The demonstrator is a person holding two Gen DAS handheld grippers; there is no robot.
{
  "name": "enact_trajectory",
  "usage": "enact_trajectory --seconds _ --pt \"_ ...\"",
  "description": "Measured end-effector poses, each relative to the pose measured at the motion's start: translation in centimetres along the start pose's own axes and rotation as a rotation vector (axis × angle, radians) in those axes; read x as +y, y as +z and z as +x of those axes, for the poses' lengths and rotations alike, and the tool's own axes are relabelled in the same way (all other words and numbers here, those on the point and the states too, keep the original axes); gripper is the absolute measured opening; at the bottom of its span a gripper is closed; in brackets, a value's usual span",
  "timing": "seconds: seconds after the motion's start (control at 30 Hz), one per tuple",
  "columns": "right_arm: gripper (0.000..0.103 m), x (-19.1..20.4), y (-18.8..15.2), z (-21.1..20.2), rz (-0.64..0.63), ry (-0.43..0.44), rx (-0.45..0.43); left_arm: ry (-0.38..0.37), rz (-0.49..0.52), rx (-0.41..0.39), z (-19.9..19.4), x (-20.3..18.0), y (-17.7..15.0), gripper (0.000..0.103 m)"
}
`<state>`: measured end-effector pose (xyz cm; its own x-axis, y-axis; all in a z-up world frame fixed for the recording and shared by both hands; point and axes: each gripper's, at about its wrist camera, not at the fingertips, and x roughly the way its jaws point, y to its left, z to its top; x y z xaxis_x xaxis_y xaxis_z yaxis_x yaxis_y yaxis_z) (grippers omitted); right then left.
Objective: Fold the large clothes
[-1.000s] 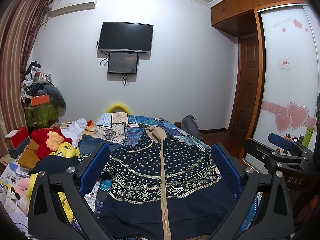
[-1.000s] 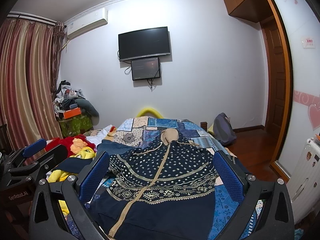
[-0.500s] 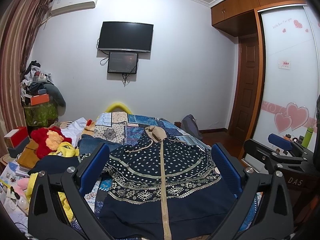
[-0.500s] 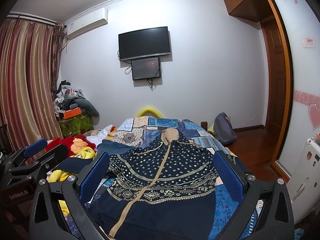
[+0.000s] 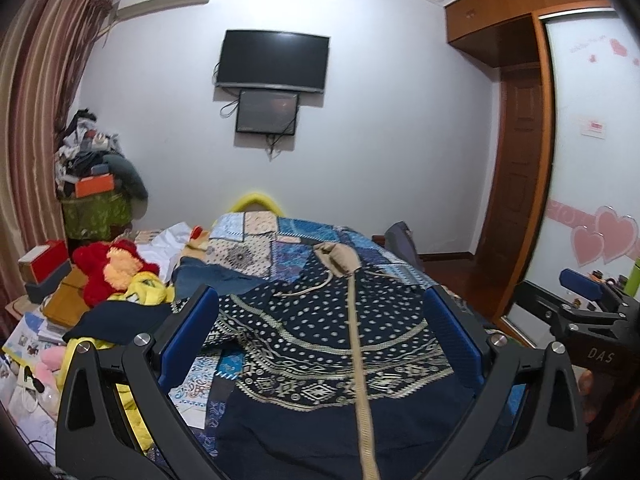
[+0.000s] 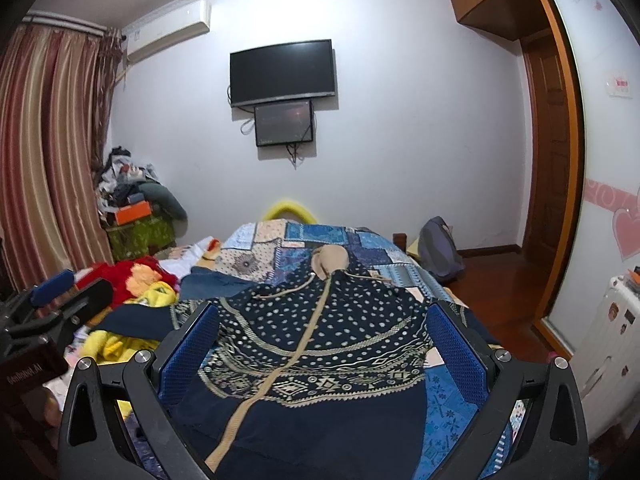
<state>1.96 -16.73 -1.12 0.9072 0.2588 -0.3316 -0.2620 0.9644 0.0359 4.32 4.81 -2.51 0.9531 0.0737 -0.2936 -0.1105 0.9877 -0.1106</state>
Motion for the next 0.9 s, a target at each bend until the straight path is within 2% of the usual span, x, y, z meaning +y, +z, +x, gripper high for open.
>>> enact_trajectory --seconds 0.07,0.27,0.37,0.47,0.6,0.77,0.9 --pt "0.103 0.0 0.1 1.6 -0.008 -0.005 0.015 0.027 -0.012 0.012 1.2 1.3 -0.1 0.103" --pt "0.103 0.7 0.4 7.8 -0.03 -0.013 0.068 0.212 -0.057 0.047 6.5 6.9 -0.8 0.103" --pt "0.103 1.1 0.5 11.7 -0.053 -0.018 0.095 0.279 -0.101 0.083 9.2 10.4 -1.6 0.103" --pt "0.103 1.5 0.6 15.5 -0.085 -0.03 0.114 0.292 -0.148 0.136 12.1 14.8 -3.0 0.103" --pt "0.103 1.9 0.5 21.4 -0.12 -0.037 0.164 0.412 -0.186 0.203 15.1 20.2 -6.2 0.103" --pt "0.103 2.4 0.0 28.5 -0.117 0.028 0.286 0.423 -0.301 0.325 17.8 27.2 -10.2 0.102" --pt "0.103 2.9 -1.4 34.0 -0.138 0.06 0.392 0.374 -0.4 0.398 19.1 31.0 -12.3 0.1"
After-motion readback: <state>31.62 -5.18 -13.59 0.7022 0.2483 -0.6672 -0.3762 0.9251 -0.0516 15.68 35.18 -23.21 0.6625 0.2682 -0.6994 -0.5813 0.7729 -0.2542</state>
